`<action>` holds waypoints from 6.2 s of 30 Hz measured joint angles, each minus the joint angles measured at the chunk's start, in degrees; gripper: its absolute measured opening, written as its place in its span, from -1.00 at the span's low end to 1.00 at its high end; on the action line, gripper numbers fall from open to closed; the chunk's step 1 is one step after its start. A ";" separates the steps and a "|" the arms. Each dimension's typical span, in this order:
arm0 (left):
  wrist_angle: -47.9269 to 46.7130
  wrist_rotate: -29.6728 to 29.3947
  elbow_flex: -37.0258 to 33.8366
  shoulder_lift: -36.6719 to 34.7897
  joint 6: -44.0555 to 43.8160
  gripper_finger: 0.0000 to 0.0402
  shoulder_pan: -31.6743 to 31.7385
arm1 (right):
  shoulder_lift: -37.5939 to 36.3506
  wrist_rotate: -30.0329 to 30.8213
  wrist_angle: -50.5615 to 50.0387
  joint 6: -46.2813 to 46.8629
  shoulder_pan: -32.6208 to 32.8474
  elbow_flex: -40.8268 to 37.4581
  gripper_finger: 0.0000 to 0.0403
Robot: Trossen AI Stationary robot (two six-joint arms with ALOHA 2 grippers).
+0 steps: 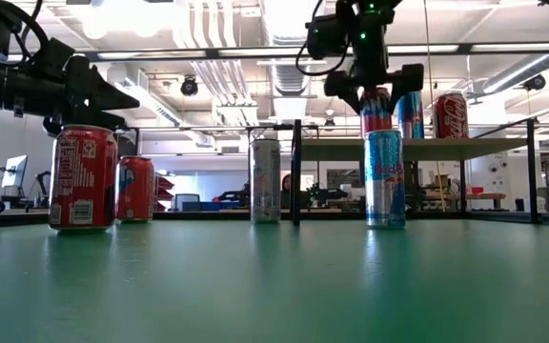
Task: Place canned beverage on shelf
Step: Put the bottom red soda can on the shelf, then put the blue soda can on the shelf aligned with the other blue soda can
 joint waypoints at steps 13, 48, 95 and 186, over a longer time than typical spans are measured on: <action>0.04 0.00 0.00 0.00 0.00 0.92 0.00 | 0.24 -4.25 4.81 -5.94 -3.73 0.02 0.50; 0.07 -0.01 0.00 0.00 0.00 0.92 0.00 | 0.15 -6.36 5.33 -9.61 -3.58 0.15 0.65; 0.07 0.00 0.00 -0.02 0.00 0.92 0.01 | -4.56 -13.93 -2.08 -4.00 18.21 0.70 0.85; 0.09 0.01 0.00 0.00 0.00 0.92 -0.01 | 4.07 -26.28 -2.69 23.76 31.31 -13.90 0.85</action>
